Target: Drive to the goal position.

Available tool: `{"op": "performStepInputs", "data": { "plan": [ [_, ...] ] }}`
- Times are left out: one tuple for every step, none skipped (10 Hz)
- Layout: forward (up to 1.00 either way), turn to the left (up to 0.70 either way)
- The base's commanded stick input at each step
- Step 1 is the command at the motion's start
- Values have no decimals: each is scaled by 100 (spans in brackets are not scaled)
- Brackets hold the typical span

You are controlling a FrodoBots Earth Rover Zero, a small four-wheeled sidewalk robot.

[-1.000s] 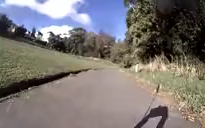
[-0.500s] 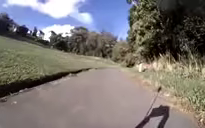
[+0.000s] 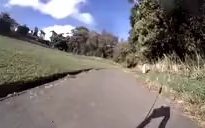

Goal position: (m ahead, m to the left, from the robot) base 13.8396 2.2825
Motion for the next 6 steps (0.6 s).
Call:
{"op": "performStepInputs", "data": {
  "plan": [
    [70,-35],
    [70,-35],
    [70,0],
    [70,0],
    [70,0],
    [70,0]
  ]
}}
